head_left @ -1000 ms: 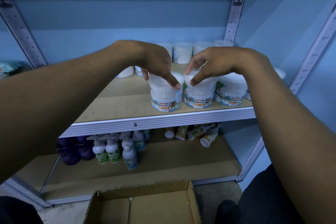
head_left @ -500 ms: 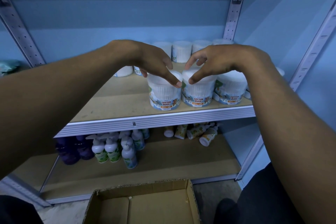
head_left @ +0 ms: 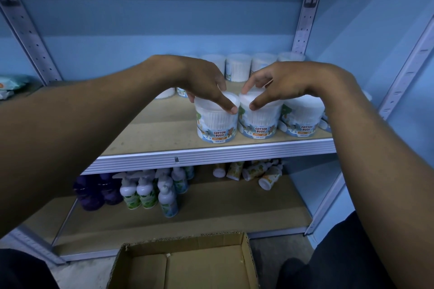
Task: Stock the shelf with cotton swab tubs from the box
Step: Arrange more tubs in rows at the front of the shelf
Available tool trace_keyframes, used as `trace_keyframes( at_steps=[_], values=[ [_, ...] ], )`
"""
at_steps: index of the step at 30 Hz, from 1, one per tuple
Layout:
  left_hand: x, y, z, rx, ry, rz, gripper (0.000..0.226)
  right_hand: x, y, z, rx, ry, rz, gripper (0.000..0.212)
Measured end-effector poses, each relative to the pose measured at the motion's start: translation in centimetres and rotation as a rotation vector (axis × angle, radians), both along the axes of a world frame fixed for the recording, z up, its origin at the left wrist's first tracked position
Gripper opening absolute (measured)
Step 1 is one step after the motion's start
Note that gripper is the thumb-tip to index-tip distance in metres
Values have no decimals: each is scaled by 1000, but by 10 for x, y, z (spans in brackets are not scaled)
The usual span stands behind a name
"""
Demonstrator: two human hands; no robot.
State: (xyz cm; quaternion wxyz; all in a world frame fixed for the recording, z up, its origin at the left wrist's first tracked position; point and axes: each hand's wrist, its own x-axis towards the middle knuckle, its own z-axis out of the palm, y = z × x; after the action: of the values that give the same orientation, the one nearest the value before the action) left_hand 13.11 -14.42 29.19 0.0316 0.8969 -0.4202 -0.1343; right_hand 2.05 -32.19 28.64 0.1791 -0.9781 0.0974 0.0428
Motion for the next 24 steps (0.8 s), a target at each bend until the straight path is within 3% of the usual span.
trace_keyframes(
  at_steps=[10,24],
  values=[
    [15,37,6,-47,-176,14,68,18,14,-3,-30,-228,-11,35],
    [86,92,6,-72,-269,175,60,99,58,6,-165,-157,57,43]
  ],
)
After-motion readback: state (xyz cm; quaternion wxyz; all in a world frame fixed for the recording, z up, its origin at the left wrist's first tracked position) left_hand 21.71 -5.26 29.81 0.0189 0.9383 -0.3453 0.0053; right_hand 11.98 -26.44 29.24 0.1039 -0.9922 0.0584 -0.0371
